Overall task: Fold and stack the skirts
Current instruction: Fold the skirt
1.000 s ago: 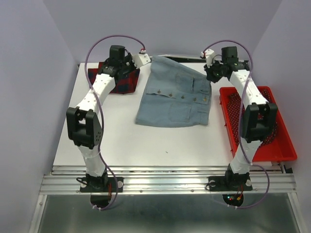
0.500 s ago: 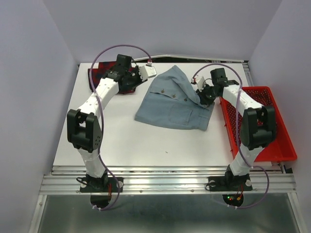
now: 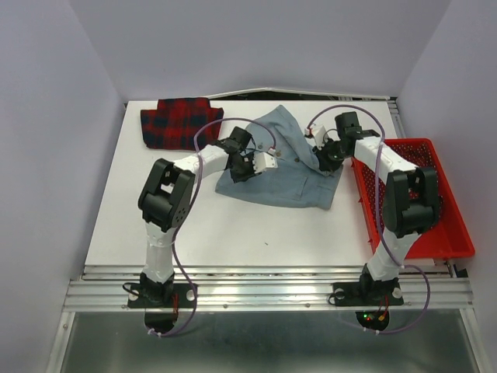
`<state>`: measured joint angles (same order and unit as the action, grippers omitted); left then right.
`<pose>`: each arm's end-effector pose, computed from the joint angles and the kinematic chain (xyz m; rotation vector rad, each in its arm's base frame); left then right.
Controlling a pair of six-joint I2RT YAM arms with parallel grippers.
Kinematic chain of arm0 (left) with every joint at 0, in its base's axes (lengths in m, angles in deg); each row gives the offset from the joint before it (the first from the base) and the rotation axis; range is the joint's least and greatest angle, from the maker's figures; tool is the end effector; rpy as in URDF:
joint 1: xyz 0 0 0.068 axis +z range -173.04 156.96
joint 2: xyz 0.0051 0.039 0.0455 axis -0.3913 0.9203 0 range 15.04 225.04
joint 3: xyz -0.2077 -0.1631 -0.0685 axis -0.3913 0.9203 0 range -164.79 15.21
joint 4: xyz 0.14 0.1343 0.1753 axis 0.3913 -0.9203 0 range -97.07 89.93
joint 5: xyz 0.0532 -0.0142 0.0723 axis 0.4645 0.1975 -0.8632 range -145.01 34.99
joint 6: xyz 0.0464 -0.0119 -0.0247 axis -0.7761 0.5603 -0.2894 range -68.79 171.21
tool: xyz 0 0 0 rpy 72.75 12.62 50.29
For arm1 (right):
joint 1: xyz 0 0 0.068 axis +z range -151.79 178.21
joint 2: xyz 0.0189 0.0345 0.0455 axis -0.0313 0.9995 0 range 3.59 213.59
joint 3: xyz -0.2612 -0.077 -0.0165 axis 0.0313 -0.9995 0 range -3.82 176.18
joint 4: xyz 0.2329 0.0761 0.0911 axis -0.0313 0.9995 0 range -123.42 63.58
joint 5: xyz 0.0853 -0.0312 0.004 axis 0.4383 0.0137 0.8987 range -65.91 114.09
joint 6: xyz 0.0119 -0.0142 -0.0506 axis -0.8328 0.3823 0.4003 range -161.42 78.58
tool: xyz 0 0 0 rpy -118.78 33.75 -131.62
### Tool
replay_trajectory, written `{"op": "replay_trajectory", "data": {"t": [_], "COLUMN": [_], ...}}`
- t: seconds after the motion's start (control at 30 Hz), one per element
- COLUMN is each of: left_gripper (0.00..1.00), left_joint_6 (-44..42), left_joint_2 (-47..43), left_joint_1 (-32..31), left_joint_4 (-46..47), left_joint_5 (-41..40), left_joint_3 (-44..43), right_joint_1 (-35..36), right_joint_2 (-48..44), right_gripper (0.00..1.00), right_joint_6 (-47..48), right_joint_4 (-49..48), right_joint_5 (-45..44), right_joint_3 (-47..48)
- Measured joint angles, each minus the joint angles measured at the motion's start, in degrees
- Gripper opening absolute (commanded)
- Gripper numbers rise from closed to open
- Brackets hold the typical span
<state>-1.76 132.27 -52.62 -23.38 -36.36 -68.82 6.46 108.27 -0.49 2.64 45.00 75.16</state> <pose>0.3753 -0.2261 0.1746 1.7394 1.7946 -0.2494 0.3787 0.0678 0.2223 -1.1722 2.2760 0.2720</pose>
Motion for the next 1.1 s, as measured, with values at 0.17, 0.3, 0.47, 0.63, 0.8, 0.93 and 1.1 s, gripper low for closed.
{"op": "replay_trajectory", "data": {"t": [0.17, 0.3, 0.47, 0.63, 0.8, 0.93, 1.1], "left_gripper": [0.21, 0.20, 0.19, 0.22, 0.27, 0.31, 0.48], "left_joint_6": [-2.36, -5.09, -6.88, -6.25, -5.79, -6.10, -6.62], "left_joint_2": [-0.37, -2.51, -8.85, -13.00, -14.34, -13.94, -6.32], "left_joint_1": [-1.36, -2.82, -7.39, -13.27, -20.33, -20.06, -6.62], "left_joint_4": [0.87, 1.01, 0.85, -1.25, -11.54, -26.27, -34.60], "left_joint_5": [-1.97, -3.02, -2.47, 1.79, 12.00, 17.66, 22.21], "left_joint_3": [1.29, 4.92, 13.79, 18.86, 19.08, 10.19, -23.39], "right_joint_1": [-0.02, 0.02, 0.04, 0.04, 0.44, 1.27, 1.64], "right_joint_2": [0.07, 0.07, 0.07, 0.07, -0.85, -1.49, -1.53], "right_gripper": [0.01, 0.01, 0.01, 0.01, 0.01, 0.01, 0.01], "right_joint_6": [0.02, 0.00, 0.09, 1.14, 3.50, 5.46, 6.49], "right_joint_4": [0.50, 1.01, 2.14, 4.22, 5.51, 5.81, 5.70], "right_joint_5": [0.31, 0.57, 1.33, 2.51, 3.72, 3.67, 3.50], "right_joint_3": [0.04, 0.04, 0.04, 0.04, -2.45, -5.42, -6.12]}}
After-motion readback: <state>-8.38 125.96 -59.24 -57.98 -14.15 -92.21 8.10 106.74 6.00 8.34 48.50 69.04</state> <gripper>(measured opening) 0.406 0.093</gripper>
